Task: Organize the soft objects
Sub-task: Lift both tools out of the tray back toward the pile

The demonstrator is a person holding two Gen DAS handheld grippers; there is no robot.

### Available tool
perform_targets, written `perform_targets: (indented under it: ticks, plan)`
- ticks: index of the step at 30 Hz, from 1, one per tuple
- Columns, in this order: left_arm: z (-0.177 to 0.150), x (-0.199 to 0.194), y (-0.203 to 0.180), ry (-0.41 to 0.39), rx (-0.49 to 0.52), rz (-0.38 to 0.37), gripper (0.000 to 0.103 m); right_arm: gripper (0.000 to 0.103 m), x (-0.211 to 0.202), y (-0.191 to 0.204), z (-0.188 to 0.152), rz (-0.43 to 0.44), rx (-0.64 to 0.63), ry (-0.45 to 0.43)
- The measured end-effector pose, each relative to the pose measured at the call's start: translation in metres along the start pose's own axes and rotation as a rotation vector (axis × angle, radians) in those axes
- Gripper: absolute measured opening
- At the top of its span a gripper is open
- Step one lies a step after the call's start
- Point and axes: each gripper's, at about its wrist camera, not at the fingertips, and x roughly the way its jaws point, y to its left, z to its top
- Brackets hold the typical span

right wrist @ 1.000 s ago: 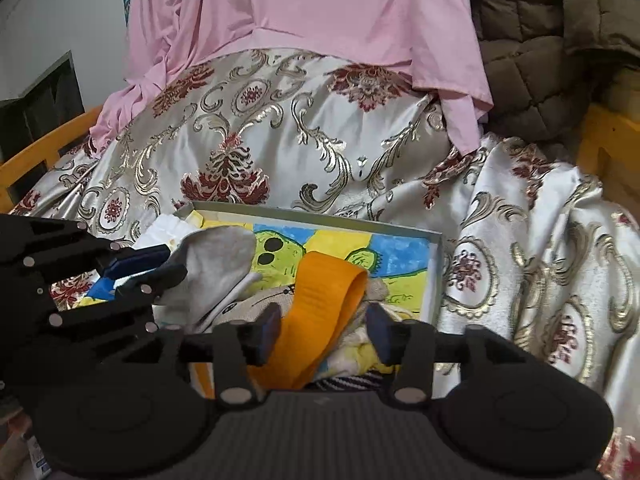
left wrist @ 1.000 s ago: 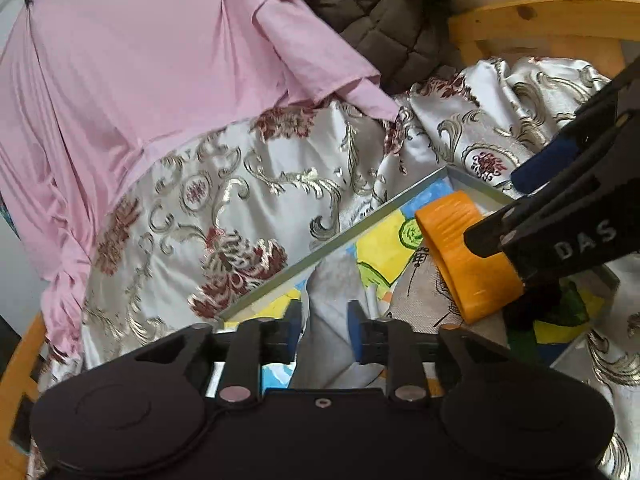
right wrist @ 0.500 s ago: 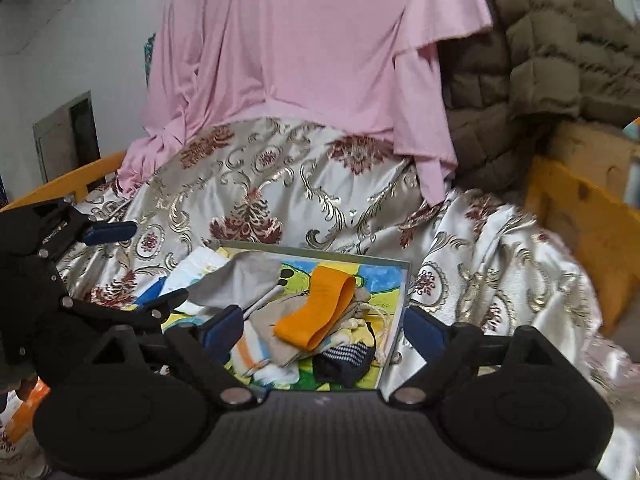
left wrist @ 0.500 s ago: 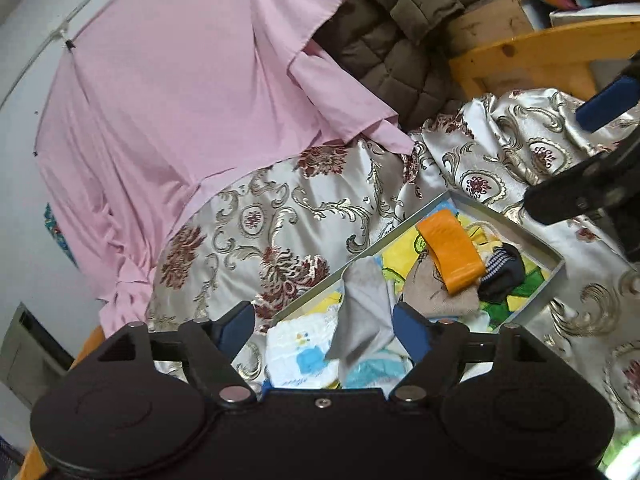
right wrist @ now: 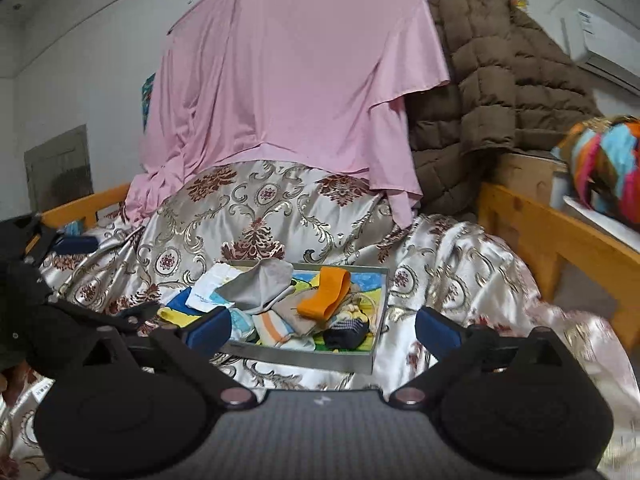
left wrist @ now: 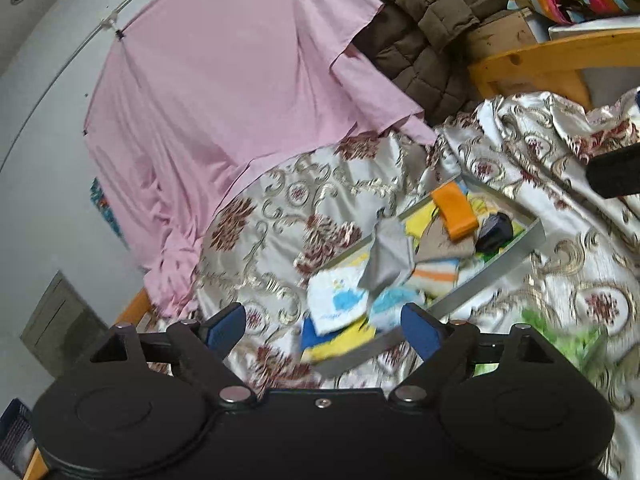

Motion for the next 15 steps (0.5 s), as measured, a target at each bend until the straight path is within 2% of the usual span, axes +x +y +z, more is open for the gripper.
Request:
perform_targets:
  ticks: [6, 10, 15]
  plan:
    - [-0.029, -0.028, 0.007, 0.063, -0.044, 0.031, 0.087, 0.102, -0.03, 0.014, -0.028, -0.044, 0.044, 0.004]
    - [-0.052, -0.044, 0.013, 0.108, -0.11, 0.038, 0.087, 0.103, -0.043, 0.024, -0.053, -0.049, 0.074, 0.043]
    - [-0.081, -0.061, 0.019, 0.166, -0.195, 0.04, 0.09, 0.103, -0.053, 0.045, -0.079, -0.036, 0.037, 0.116]
